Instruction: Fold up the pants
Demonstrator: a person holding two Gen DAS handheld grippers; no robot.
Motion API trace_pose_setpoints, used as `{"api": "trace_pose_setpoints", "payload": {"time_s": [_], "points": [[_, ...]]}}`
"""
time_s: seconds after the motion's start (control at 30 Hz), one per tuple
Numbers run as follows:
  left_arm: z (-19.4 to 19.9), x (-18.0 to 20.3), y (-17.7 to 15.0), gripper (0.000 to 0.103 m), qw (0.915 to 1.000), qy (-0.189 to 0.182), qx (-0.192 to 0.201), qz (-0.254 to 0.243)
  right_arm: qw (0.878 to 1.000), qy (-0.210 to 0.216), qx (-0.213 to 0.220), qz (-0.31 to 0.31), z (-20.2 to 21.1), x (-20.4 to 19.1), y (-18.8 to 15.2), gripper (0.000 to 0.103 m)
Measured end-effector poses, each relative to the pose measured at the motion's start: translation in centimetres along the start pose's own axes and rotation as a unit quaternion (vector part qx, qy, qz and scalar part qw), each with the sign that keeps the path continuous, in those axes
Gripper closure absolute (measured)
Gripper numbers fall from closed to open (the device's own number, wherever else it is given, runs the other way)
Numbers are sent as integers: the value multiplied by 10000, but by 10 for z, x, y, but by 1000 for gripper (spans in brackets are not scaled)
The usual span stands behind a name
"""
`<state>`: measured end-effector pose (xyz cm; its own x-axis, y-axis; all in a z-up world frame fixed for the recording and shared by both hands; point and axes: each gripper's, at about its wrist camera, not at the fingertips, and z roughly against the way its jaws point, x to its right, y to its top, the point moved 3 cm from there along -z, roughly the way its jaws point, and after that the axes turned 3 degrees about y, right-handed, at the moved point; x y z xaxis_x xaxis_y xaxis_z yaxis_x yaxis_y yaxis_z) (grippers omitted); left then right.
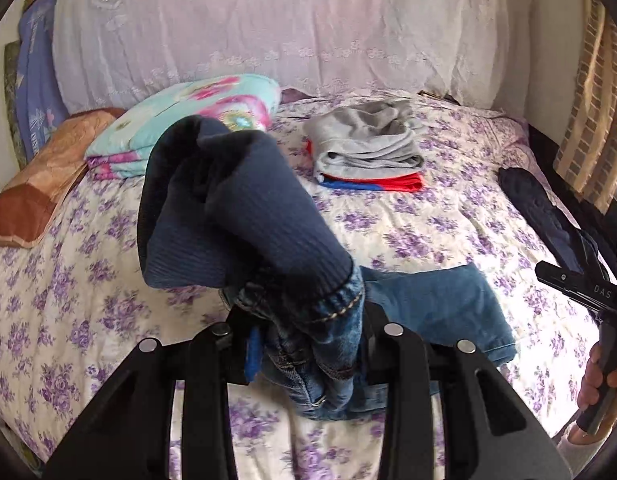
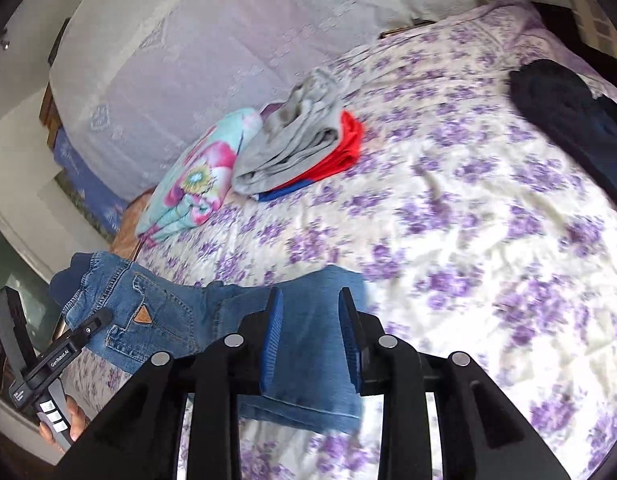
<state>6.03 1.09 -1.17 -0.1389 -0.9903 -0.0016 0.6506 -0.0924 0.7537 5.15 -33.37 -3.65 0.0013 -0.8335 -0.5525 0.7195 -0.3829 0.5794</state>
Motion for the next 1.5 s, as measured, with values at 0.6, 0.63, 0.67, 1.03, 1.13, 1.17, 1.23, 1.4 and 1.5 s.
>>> {"api": "trace_pose_setpoints", "payload": {"time_s": [0.6, 0.63, 0.67, 1.03, 1.13, 1.17, 1.23, 1.4, 1.5], "points": [[-82, 175, -46, 69, 9759, -705, -1270, -1626, 9993, -141, -78, -344, 6, 56, -26, 70], [-78, 173, -46, 67, 9754, -784, -1259, -1630, 9994, -131, -129, -309, 3, 52, -28, 70], [-75, 175, -46, 59, 9738, -923, -1267, -1649, 9994, -120, -168, -281, 0, 50, -29, 70], [-16, 104, -6, 22, 9804, -1709, -593, -783, 9996, 174, -239, 0, 1, 14, -29, 65], [-37, 69, -6, 22, 9774, -1890, -934, -162, 9966, 695, -331, 292, -5, -22, -23, 65], [-44, 62, -8, 22, 9734, -2043, -1040, -8, 9947, 891, -350, 385, -7, -34, -20, 65], [-56, 58, -15, 23, 9681, -2195, -1203, 125, 9928, 1016, -289, 571, -14, -54, -15, 65], [-92, 72, -44, 23, 9622, -2206, -1597, 23, 9946, 397, -685, 672, -55, -58, -16, 65], [-100, 82, -56, 22, 9680, -1990, -1507, -236, 9928, -92, -1008, 646, -76, -41, -26, 65]]}}
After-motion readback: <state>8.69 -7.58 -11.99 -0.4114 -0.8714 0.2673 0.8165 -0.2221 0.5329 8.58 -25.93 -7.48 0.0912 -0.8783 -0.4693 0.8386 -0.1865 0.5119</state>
